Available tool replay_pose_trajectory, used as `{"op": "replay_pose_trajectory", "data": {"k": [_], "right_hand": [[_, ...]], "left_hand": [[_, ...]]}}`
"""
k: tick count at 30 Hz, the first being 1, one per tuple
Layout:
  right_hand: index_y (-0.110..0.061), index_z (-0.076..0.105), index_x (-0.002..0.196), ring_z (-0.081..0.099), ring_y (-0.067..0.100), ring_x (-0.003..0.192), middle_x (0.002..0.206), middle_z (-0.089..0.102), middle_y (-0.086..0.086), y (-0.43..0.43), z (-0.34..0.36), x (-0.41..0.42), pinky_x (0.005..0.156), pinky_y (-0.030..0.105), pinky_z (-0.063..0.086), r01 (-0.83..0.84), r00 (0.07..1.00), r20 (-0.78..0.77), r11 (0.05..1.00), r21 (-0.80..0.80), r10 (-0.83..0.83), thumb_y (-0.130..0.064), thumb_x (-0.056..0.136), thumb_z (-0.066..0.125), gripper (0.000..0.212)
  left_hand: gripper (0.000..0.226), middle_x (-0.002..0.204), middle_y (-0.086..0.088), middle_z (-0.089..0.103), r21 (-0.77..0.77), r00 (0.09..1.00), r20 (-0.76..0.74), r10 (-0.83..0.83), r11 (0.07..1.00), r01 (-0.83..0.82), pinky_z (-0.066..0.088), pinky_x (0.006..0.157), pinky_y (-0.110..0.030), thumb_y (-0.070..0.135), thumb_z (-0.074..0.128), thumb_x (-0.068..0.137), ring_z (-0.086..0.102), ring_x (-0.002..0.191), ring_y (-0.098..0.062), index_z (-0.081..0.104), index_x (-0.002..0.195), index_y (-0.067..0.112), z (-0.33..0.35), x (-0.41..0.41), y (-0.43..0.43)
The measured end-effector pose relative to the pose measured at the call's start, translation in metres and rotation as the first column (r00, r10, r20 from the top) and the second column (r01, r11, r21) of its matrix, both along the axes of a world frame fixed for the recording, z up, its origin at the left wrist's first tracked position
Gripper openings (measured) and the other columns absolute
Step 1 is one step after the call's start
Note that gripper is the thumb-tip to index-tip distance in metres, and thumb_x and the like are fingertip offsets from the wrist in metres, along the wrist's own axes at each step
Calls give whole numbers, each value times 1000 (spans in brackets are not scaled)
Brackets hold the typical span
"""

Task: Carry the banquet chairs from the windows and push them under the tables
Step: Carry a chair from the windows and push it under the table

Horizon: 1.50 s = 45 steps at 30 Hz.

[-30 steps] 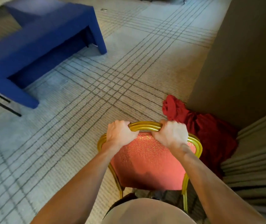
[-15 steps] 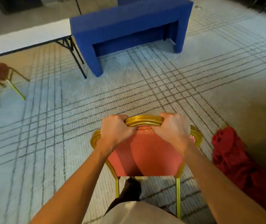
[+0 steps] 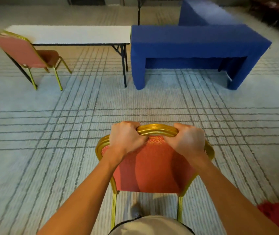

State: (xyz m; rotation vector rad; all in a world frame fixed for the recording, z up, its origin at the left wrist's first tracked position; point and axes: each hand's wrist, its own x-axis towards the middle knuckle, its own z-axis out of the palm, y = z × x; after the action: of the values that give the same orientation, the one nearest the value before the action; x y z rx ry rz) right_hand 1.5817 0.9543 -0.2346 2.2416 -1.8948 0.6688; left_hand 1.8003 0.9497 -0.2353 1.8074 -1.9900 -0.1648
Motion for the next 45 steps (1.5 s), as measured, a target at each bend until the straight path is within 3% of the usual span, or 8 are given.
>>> {"op": "replay_pose_trajectory", "data": {"k": [9, 14, 18, 27, 32, 36, 40, 45], "right_hand": [[-23, 56, 57, 39, 12, 42, 47, 53, -6, -119, -11, 73, 51, 20, 25, -157, 987, 22, 988, -7, 157, -48, 66, 89, 42], [-22, 59, 59, 46, 13, 42, 48, 53, -8, -210, -29, 110, 50, 22, 30, -273, 959, 85, 962, 5, 271, -50, 71, 85, 40], [-25, 49, 56, 44, 15, 40, 46, 48, -8, -281, -37, 138, 44, 24, 34, -358, 924, 148, 934, 8, 353, -47, 70, 86, 45], [-22, 58, 60, 56, 22, 45, 50, 55, -5, -417, -31, 218, 46, 27, 40, -494, 865, 119, 869, 38, 487, -53, 69, 82, 41], [-24, 49, 56, 52, 21, 41, 48, 36, -12, -473, -24, 274, 50, 24, 28, -560, 825, 95, 829, 2, 557, -44, 66, 89, 46], [-20, 50, 55, 53, 24, 43, 46, 48, -5, -528, -31, 339, 52, 24, 28, -580, 813, 61, 815, 3, 579, -46, 69, 87, 47], [-26, 40, 55, 49, 22, 39, 46, 35, -10, -580, -29, 413, 49, 25, 25, -604, 796, 26, 797, -1, 604, -46, 71, 85, 52], [-29, 36, 57, 50, 22, 40, 44, 45, -4, -638, -21, 486, 50, 25, 25, -613, 789, 34, 790, -29, 613, -48, 70, 80, 49]], "left_hand": [[41, 59, 0, 64, -18, 993, -1, 121, 992, -121, 42, 56, -31, 45, 70, 68, 63, 60, -25, 38, 51, 25, -9, 74, -84], [38, 58, -1, 64, -6, 973, 24, 230, 973, -229, 33, 55, -29, 47, 69, 66, 62, 59, -26, 47, 52, 20, -17, 110, -152], [37, 55, 0, 59, 68, 954, 20, 299, 952, -300, 33, 55, -30, 51, 61, 65, 59, 58, -26, 54, 56, 15, -19, 131, -208], [41, 61, -1, 63, 114, 893, 18, 450, 886, -449, 47, 61, -34, 58, 54, 64, 62, 66, -27, 52, 58, 18, -14, 199, -309], [45, 66, -4, 65, 78, 881, 41, 471, 878, -473, 36, 61, -32, 53, 64, 71, 64, 71, -29, 36, 53, 22, -10, 247, -354], [40, 74, -5, 69, 72, 868, 55, 493, 865, -496, 37, 64, -33, 47, 70, 76, 65, 78, -30, 44, 59, 21, -17, 309, -402], [37, 75, -5, 70, 88, 857, 11, 515, 853, -514, 43, 67, -35, 48, 69, 77, 66, 79, -30, 50, 62, 20, -20, 377, -450], [33, 77, -3, 71, 94, 849, -3, 529, 845, -526, 42, 68, -34, 48, 70, 75, 66, 81, -27, 60, 66, 17, -11, 451, -505]]}}
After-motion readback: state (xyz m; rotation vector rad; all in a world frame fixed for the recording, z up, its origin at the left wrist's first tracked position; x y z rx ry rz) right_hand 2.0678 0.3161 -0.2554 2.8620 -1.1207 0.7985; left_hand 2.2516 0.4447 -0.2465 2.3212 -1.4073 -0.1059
